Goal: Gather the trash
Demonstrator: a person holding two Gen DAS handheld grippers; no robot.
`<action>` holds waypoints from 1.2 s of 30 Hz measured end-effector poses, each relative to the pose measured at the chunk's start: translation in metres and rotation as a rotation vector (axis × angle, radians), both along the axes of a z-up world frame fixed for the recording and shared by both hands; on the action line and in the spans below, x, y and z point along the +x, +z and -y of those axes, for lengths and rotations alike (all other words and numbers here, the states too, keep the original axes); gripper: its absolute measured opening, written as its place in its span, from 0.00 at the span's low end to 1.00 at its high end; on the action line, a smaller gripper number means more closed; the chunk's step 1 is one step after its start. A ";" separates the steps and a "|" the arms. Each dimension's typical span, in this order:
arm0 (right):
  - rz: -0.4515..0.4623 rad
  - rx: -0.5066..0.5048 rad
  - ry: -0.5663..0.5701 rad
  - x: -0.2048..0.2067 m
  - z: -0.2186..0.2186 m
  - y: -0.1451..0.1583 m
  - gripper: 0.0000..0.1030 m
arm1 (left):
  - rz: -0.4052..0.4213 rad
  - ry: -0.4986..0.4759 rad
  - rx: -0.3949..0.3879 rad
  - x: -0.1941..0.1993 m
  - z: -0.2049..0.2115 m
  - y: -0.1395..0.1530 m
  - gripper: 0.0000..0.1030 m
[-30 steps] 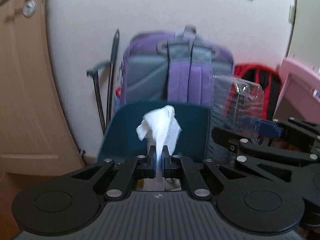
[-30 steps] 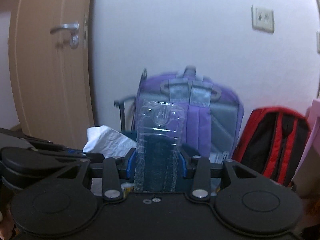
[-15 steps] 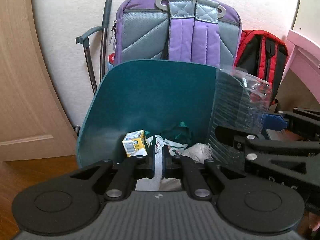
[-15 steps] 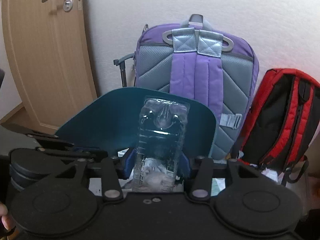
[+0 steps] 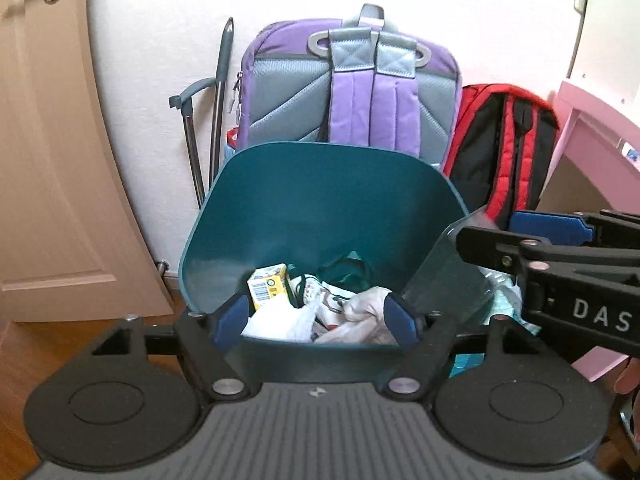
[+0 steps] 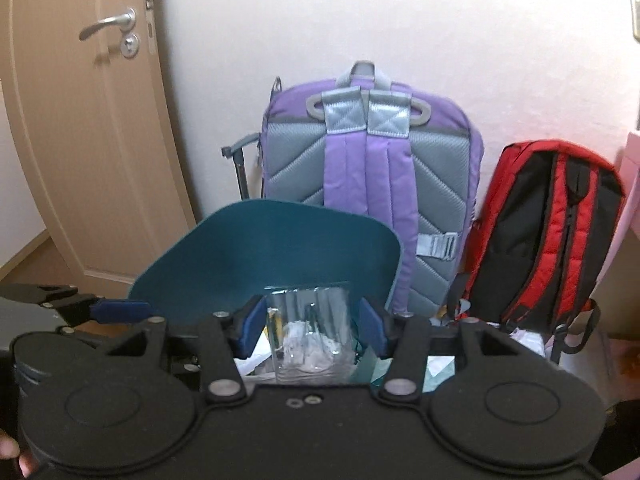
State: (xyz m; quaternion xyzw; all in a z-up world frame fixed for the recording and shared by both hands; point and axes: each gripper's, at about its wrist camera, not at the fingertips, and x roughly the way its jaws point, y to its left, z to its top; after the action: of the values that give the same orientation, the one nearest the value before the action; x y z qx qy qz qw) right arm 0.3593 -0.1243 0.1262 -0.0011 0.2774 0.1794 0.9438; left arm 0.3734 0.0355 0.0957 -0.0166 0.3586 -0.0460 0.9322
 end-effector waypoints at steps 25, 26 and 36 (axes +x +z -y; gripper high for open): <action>0.221 -0.005 0.099 -0.177 0.040 0.046 0.51 | 0.208 -0.027 -0.064 -0.169 0.009 0.055 0.92; 0.231 0.000 0.101 -0.184 0.042 0.046 0.51 | 0.221 -0.027 -0.061 -0.176 0.010 0.056 0.93; 0.255 0.048 0.115 -0.224 0.053 0.035 0.51 | 0.274 -0.009 -0.067 -0.222 0.010 0.054 0.95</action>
State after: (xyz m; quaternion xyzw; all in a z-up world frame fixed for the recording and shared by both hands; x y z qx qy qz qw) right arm 0.1357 -0.1769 0.1616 -0.0171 0.1503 0.2382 0.9594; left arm 0.1515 0.0253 0.1496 -0.0397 0.2262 -0.0641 0.9712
